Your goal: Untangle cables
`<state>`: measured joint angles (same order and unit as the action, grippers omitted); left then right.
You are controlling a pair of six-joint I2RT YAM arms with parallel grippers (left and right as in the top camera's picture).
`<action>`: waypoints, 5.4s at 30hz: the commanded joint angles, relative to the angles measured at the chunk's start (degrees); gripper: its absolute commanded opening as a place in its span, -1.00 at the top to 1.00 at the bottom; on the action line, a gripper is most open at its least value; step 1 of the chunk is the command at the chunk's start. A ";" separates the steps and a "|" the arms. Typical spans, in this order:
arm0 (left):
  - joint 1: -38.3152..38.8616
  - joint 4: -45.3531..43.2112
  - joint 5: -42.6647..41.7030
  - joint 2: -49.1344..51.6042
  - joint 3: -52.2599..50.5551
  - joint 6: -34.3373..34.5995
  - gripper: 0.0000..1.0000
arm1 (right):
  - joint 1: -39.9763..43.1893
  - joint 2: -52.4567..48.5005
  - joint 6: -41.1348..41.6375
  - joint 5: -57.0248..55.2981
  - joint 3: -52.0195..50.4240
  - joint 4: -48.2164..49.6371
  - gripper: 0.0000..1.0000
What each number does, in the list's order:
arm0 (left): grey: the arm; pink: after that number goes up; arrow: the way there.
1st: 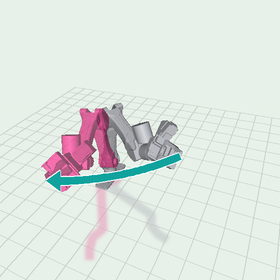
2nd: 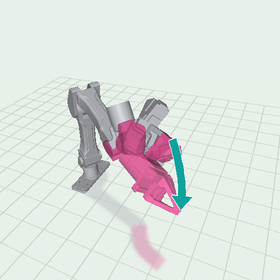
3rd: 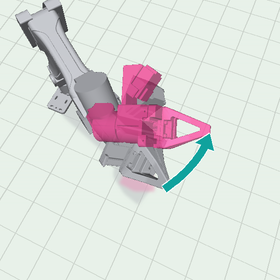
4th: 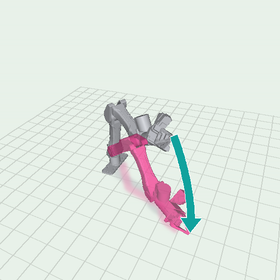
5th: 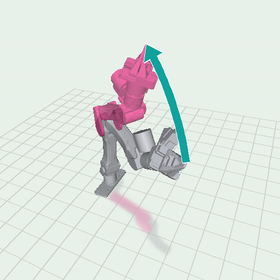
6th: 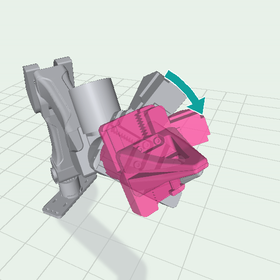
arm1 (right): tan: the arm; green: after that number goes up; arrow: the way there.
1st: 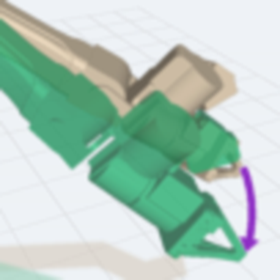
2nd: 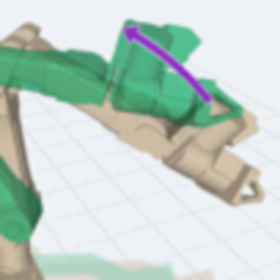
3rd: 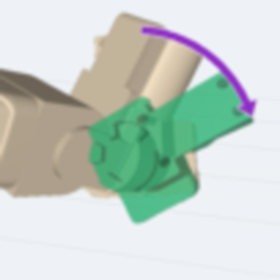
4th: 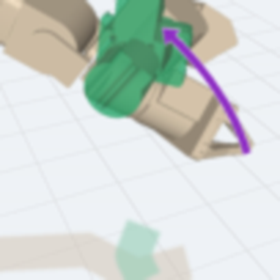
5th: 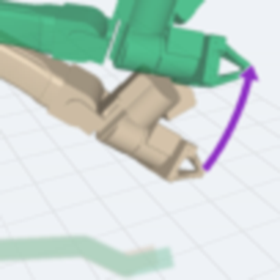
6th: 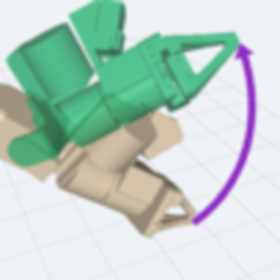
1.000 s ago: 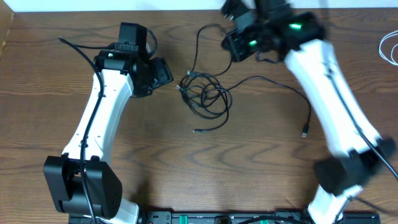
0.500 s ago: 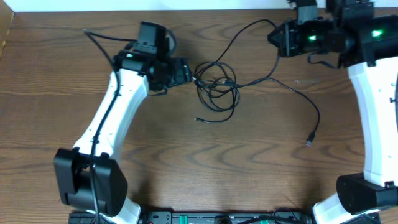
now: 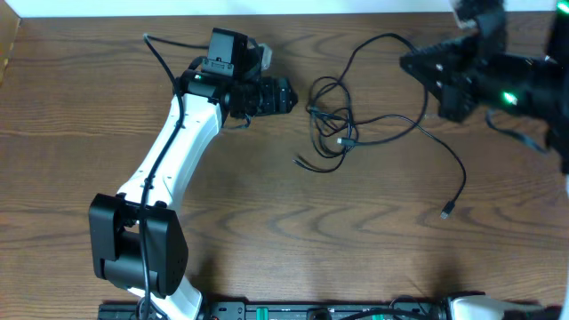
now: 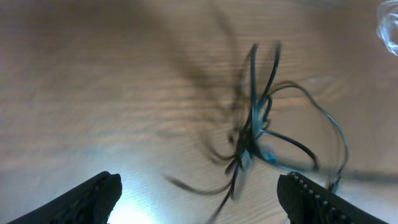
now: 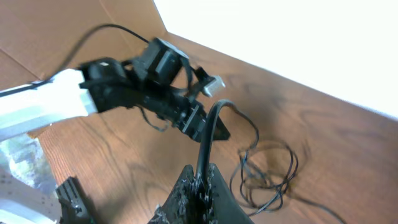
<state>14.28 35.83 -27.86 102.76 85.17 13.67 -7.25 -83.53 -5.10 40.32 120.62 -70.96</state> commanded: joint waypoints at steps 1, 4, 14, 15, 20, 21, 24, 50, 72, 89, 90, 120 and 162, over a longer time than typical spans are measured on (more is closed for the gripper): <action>0.98 -3.67 -6.23 0.24 -0.31 -9.14 -0.73 | 0.31 1.05 -1.16 0.74 0.48 -0.42 0.98; 2.67 -6.58 -6.23 0.24 -0.31 -10.51 -0.74 | 0.31 1.16 -1.16 0.74 0.50 -0.83 0.99; 6.67 -6.10 -6.54 0.22 -0.31 -16.65 -0.72 | 3.61 1.14 -0.74 0.55 0.48 -1.31 0.98; 6.56 -5.97 -6.64 0.22 -0.31 -16.68 -0.73 | 4.15 1.14 -0.74 0.55 0.48 -1.38 0.98; 5.22 -5.86 -9.03 0.22 -0.31 -16.90 -0.72 | 5.81 1.14 -0.76 0.55 0.48 -1.88 0.98; 4.79 -5.73 -9.05 0.22 -0.31 -16.90 -0.72 | 5.81 1.14 -0.76 0.52 0.48 -1.90 0.98; 2.99 -5.64 -9.33 0.22 -0.31 -16.87 -0.72 | 5.81 1.01 -0.76 0.52 0.48 -1.95 0.98; 5.07 -8.39 -18.27 0.24 -6.47 -28.76 -0.63 | 5.81 -0.48 -0.79 0.55 0.46 -2.08 0.98; 5.40 -7.80 13.22 -15.28 0.04 -1.49 0.85 | 5.81 -4.02 4.46 -11.91 0.46 -0.61 0.98; 5.38 -20.02 -2.95 -27.65 0.07 8.07 0.86 | 6.99 -25.51 5.18 -17.86 0.46 1.70 0.53; 5.33 -21.05 -2.62 -27.98 0.07 8.11 0.86 | 7.10 -26.32 4.83 -17.38 0.46 1.29 0.04; 2.56 -19.10 11.61 -24.81 0.09 18.62 0.85 | -15.69 -26.40 8.11 -7.69 -1.60 4.57 -0.68; -7.72 -12.04 17.84 -30.25 0.11 25.03 0.86 | -23.39 -42.95 27.78 -33.44 -1.81 12.81 0.98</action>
<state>9.28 24.10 -10.37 77.06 84.71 37.98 -33.87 -126.06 22.48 12.01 119.17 -57.47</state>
